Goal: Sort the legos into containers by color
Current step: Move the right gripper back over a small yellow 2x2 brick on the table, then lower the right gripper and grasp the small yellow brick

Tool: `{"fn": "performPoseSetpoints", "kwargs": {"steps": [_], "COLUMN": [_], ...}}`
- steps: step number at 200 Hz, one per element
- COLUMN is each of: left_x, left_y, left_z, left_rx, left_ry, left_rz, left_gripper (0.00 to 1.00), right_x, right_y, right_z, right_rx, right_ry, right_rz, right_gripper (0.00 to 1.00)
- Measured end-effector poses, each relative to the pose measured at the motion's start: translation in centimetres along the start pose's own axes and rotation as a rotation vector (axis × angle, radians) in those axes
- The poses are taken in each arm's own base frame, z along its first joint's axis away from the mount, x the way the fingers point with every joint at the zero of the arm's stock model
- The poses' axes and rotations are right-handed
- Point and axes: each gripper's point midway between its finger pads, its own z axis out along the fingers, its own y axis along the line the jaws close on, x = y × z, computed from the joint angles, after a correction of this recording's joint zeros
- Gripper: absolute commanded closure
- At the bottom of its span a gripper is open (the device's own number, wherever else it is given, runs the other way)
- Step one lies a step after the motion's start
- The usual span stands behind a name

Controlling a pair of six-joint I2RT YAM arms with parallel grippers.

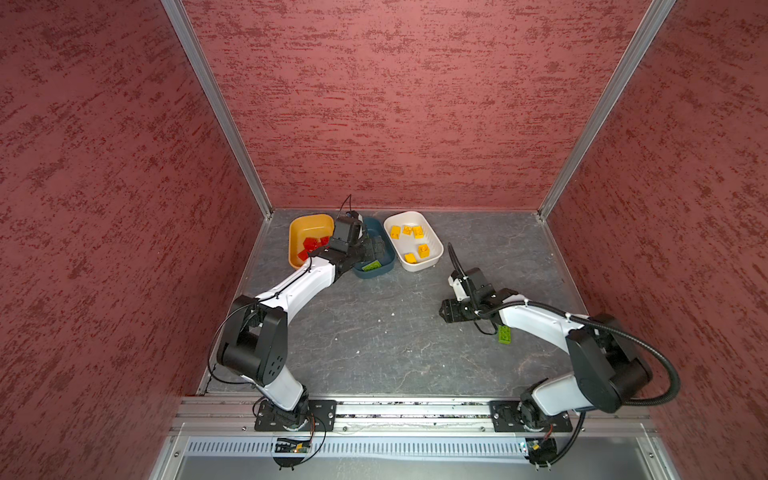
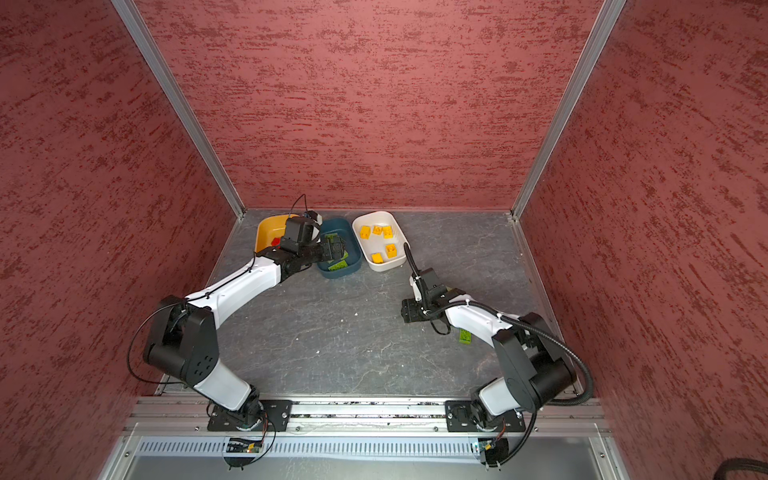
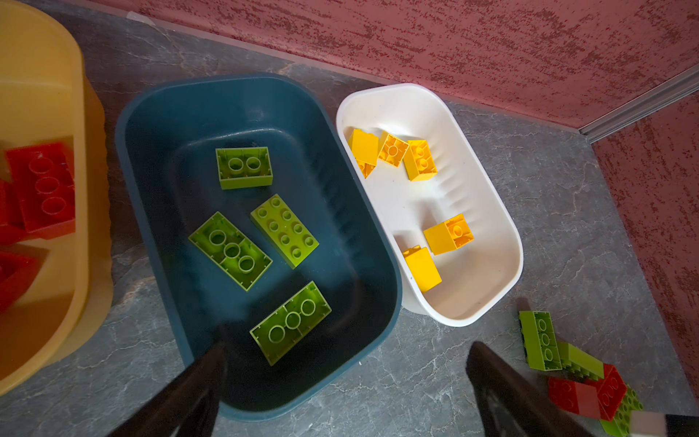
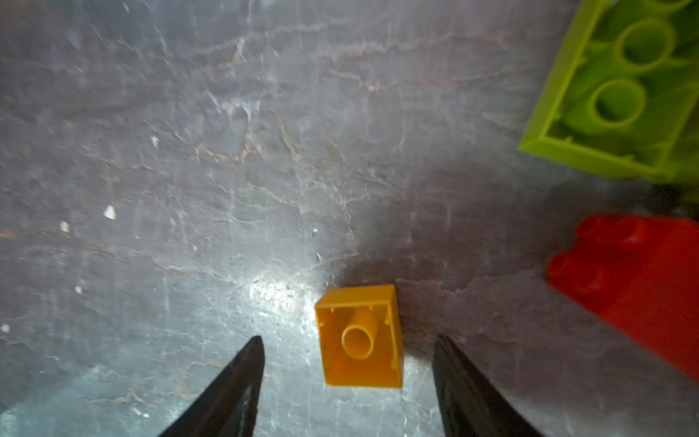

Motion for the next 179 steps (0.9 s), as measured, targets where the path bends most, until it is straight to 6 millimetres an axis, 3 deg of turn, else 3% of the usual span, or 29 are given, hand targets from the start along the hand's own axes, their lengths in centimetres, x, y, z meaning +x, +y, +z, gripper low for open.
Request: {"fn": "performPoseSetpoints", "kwargs": {"steps": [45, 86, 133, 179], "left_x": [0.0, 0.1, 2.2, 5.1], "left_y": [0.1, -0.7, -4.5, -7.8], "left_z": [0.0, 0.1, -0.6, -1.5], "left_rx": [-0.009, 0.03, 0.187, 0.28], "left_ry": [-0.003, -0.021, -0.013, 0.02], "left_rz": [0.001, 0.018, 0.105, 0.175], "left_gripper": [0.0, 0.01, 0.01, 0.01], "right_x": [0.3, -0.1, -0.6, -4.1], "right_y": [0.5, -0.6, -1.0, 1.1], "right_z": [0.7, 0.9, 0.9, -0.8], "right_rx": [0.092, 0.195, 0.23, 0.151], "right_ry": [0.029, 0.024, 0.003, -0.158], "right_rz": [-0.074, -0.09, -0.088, -0.085], "right_gripper": [0.47, 0.58, 0.69, 0.75]}}
